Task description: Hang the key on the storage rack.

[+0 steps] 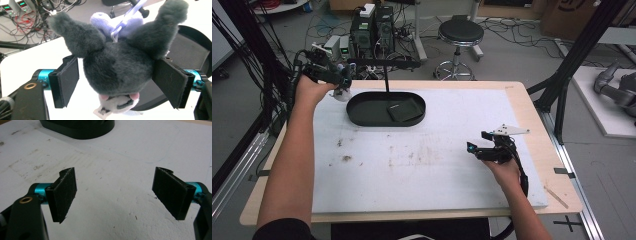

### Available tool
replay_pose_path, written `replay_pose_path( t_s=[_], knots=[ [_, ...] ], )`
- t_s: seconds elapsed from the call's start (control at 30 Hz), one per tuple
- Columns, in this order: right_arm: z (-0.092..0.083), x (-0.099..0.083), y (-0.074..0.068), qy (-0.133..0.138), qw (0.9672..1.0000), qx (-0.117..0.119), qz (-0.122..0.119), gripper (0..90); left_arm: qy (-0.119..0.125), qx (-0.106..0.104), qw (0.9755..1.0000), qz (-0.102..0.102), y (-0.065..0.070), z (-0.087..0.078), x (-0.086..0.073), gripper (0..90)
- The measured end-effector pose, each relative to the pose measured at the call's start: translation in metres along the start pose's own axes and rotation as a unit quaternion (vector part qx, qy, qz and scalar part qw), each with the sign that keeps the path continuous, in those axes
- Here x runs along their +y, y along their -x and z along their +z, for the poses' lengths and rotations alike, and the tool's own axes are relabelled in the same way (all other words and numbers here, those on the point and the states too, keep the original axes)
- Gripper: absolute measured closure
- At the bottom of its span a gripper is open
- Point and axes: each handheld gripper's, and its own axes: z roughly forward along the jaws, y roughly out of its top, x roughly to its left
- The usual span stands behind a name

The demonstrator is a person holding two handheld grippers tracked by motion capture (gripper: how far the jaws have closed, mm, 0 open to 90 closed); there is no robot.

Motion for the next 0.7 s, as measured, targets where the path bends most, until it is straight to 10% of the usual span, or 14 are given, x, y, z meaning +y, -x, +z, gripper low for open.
replay_pose_path(
  t_s=[0.7],
  knots=[
    [0.000, 0.000, 0.000, 0.002, 1.0000, 0.000, 0.000, 20.1, 0.021, -0.018, 0.9994, 0.020, 0.027, -0.015, -0.009, 17.9]
  ],
)
